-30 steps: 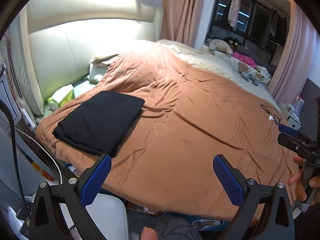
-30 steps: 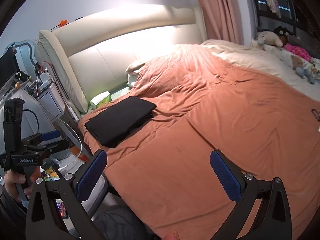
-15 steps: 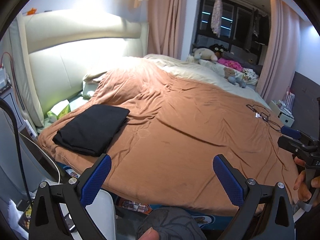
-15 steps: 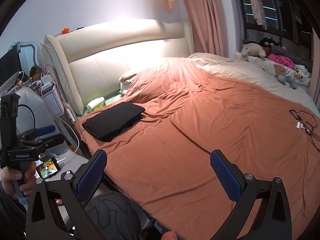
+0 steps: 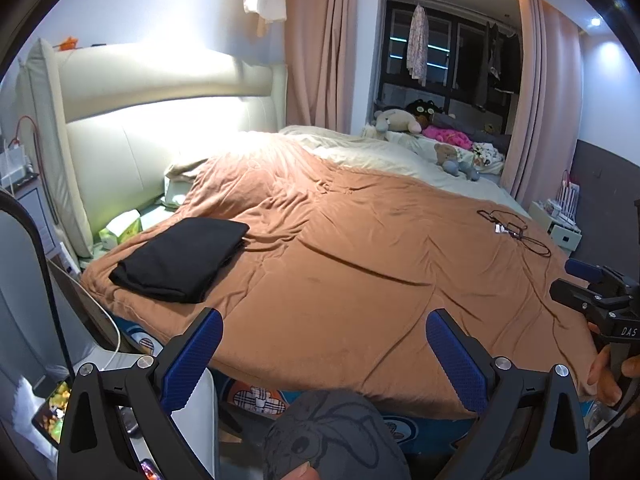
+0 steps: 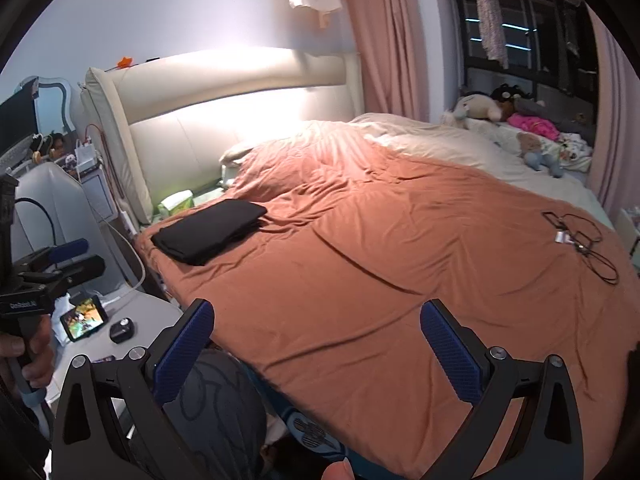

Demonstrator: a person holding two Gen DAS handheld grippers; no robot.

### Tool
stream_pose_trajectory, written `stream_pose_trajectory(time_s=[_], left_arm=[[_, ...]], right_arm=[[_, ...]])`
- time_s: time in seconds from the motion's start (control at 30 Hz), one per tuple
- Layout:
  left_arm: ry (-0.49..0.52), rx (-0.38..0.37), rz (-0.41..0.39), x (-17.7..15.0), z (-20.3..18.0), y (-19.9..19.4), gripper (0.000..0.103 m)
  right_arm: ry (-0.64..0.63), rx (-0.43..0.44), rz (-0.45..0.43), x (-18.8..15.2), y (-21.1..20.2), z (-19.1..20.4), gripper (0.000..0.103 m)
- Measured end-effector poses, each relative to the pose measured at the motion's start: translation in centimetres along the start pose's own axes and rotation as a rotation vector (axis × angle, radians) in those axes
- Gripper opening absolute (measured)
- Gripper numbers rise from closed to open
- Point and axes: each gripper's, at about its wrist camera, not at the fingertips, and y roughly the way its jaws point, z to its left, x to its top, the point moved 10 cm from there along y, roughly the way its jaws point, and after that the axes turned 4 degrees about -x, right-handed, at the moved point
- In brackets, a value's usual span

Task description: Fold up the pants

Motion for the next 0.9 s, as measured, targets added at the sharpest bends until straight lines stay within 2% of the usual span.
stream_pose_trajectory(time_s=[0.53,0.9], left_arm=[[-0.020,0.008,-0.036,-3.4,-0.7,-2.1,0.103],[-0.019,0.015,-0.059,-4.2,-0.6,-3.4,0.102]], right_arm=[[0.067,-0.030,-0.053,-6.1,-4.1,1.0,0.103],[0.090,-0.039,-0.063,-7.7,-5.2,1.1,0.103]])
